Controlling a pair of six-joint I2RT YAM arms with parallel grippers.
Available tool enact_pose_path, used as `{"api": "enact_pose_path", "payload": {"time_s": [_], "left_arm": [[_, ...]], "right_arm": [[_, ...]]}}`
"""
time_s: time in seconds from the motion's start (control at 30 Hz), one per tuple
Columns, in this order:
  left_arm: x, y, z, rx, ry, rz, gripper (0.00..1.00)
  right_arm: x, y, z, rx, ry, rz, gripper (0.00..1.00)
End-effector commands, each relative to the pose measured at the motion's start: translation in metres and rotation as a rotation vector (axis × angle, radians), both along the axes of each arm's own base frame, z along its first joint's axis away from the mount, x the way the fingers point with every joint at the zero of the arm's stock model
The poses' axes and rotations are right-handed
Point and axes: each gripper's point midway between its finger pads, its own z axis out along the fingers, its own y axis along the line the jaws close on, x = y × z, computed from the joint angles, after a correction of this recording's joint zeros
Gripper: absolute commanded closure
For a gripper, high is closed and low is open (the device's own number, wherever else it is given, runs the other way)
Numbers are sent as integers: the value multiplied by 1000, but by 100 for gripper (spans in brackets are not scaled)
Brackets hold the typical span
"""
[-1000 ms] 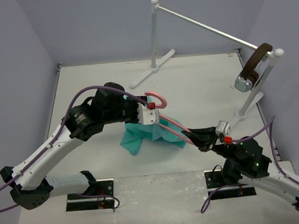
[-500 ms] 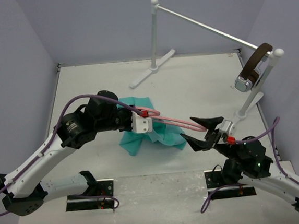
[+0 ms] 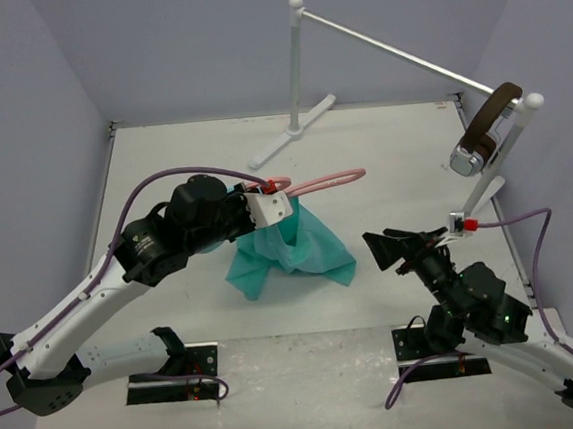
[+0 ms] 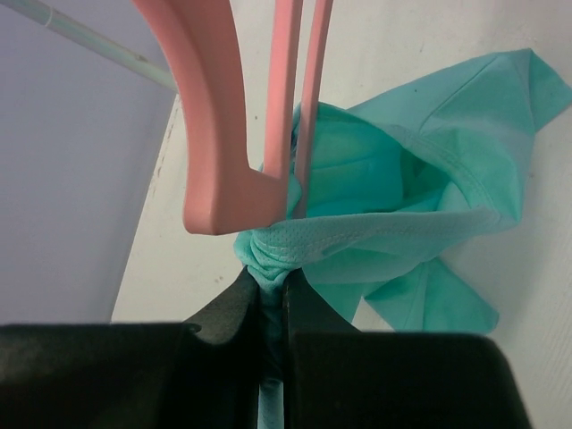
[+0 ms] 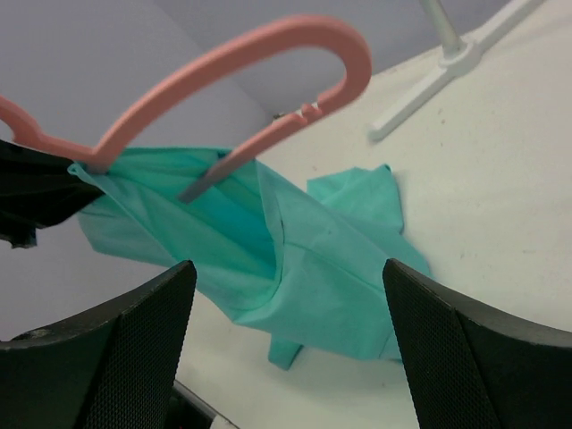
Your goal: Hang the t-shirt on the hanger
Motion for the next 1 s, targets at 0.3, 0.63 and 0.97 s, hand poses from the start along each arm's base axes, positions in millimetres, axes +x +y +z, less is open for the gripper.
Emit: {"api": "enact_pose_path", "payload": {"time_s": [0.3,0.63,0.97], "left_arm": [[6,-19,23,-169,-16,13,100],[6,-10,49,-311,-58,79,100],[-4,3,54,-316,-83,69,100]], "right_arm": [[63,108,-60,-221,387,-82,20],[72,133,-116,-324,493,-94,49],[83,27,-109,-305,458,-268,100]]}}
